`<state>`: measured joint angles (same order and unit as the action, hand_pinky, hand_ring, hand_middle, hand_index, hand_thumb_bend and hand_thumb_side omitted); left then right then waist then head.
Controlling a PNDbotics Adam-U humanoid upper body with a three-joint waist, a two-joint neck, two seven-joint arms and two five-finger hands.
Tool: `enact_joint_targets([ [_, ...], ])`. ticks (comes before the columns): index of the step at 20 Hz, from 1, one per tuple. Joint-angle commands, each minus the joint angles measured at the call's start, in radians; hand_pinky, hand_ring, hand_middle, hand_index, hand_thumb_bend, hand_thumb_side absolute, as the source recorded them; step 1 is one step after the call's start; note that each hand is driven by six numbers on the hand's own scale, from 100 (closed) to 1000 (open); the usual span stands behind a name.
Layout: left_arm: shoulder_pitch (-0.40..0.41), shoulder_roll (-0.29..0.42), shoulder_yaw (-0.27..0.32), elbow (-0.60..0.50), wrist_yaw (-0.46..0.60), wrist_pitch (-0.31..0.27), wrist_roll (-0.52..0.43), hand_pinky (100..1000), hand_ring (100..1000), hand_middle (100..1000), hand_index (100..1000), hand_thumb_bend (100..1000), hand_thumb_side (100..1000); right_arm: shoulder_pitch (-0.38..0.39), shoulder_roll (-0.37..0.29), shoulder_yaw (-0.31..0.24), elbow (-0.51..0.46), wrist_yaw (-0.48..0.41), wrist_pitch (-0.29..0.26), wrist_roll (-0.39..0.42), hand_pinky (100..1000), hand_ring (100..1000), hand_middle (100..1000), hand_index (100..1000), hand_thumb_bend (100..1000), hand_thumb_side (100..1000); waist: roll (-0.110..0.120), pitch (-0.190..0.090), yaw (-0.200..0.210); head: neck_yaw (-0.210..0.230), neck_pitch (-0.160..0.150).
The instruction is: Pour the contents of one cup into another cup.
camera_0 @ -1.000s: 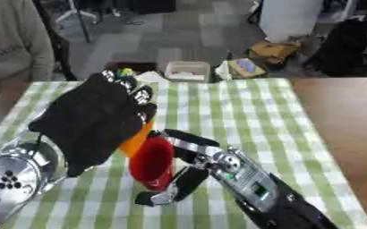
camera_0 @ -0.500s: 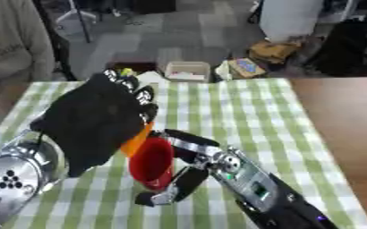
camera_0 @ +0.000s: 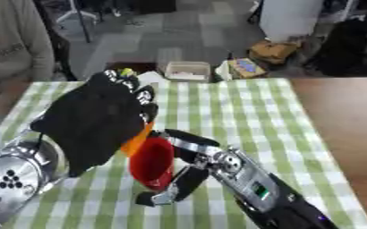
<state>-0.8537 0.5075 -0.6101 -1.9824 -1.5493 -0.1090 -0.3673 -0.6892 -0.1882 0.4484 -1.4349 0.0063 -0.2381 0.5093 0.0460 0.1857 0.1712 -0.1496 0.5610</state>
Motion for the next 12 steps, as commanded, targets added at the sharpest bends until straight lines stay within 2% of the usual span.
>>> enact_joint_targets([
  [1, -0.018, 0.007, 0.039, -0.018, 0.004, 0.022, 0.017, 187, 102, 100, 506, 583, 100, -0.016, -0.009, -0.011, -0.016, -0.007, -0.002, 0.0, 172, 256, 399, 419, 389, 100, 0.001, -0.016, 0.001, 0.001, -0.002],
  [7, -0.051, 0.031, 0.094, -0.018, 0.026, 0.029, 0.085, 198, 100, 100, 506, 582, 100, -0.013, -0.011, -0.012, -0.013, -0.008, -0.002, -0.001, 173, 257, 399, 420, 390, 100, 0.003, -0.02, 0.007, 0.0, -0.001],
  [12, -0.047, 0.025, 0.077, -0.018, 0.025, 0.006, 0.087, 198, 100, 100, 507, 589, 100, -0.012, -0.01, -0.012, -0.013, -0.009, -0.002, -0.001, 173, 257, 399, 420, 391, 100, 0.003, -0.02, 0.005, 0.002, -0.001],
])
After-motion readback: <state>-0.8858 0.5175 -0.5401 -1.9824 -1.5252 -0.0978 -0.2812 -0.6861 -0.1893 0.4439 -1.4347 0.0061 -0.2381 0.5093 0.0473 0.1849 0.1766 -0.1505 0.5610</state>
